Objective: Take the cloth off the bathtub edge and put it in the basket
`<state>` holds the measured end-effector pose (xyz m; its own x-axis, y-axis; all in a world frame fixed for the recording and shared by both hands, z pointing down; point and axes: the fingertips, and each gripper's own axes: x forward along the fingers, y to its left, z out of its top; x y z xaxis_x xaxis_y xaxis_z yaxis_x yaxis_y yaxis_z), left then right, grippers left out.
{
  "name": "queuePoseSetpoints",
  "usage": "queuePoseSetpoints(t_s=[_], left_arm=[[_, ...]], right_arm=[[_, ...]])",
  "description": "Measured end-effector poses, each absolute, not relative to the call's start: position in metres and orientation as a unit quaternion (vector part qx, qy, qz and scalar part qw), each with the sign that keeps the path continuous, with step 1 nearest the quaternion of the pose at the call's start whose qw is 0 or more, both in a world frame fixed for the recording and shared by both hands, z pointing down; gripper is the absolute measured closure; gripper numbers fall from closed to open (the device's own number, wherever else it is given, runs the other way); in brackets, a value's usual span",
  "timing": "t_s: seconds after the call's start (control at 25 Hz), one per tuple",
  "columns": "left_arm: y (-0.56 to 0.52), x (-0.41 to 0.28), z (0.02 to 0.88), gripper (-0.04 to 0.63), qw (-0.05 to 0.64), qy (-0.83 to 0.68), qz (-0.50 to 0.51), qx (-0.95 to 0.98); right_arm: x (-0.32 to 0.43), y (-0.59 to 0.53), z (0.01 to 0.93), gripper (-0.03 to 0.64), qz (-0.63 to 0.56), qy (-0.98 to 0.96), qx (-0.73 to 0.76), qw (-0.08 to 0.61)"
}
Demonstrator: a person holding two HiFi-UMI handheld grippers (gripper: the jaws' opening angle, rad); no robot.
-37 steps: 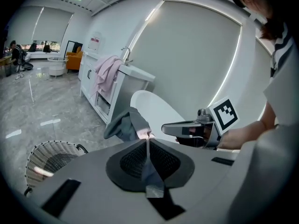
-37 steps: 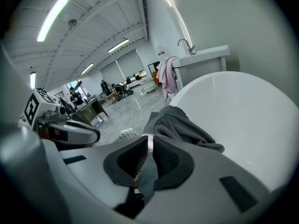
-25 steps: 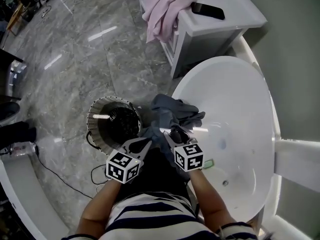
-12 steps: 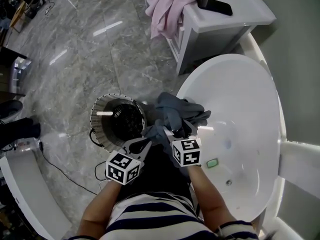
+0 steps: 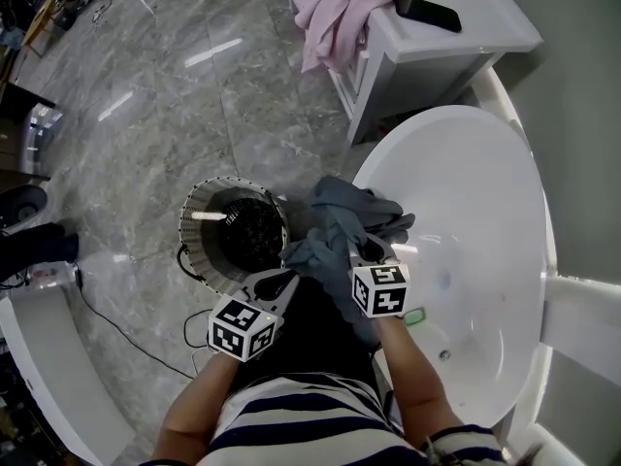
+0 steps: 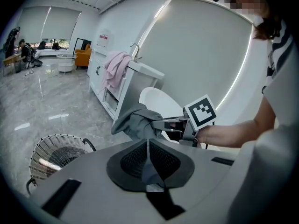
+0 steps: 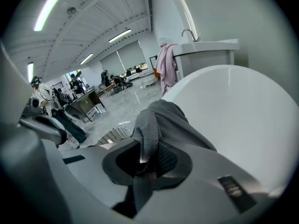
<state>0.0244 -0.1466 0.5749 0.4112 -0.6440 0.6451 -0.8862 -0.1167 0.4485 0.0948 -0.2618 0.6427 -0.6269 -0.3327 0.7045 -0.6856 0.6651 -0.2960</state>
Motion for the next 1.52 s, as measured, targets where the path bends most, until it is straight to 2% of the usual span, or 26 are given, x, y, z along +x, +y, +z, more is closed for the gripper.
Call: queuePoseSetpoints(t_s=[0.32,0.52,0.72,1.52], left_arm=[[-0.132,0.013,0.565,0.568,0.389,-0.529,0.146,0.74],[-0.126,0.008,0.551,0.568,0.334,-0.522,0.151,0.77],[-0.116,0.006,0.543,0.563,0.321,-0.513,0.147,0.782],[-0.106,0.024,0.514,0.409,0.281,-0.456,0.122,0.836]], right_arm=[[0.106,-0.262,0.622,0.578,0.233,-0.855,0.337,0.318],[0.11,-0.261,0.597,0.58,0.21,-0.856,0.361,0.304],[0.108,-0.257,0.558,0.581,0.191,-0.864,0.372,0.281],[0.084,-0.228,0.375,0.581,0.206,-0.905,0.348,0.134]])
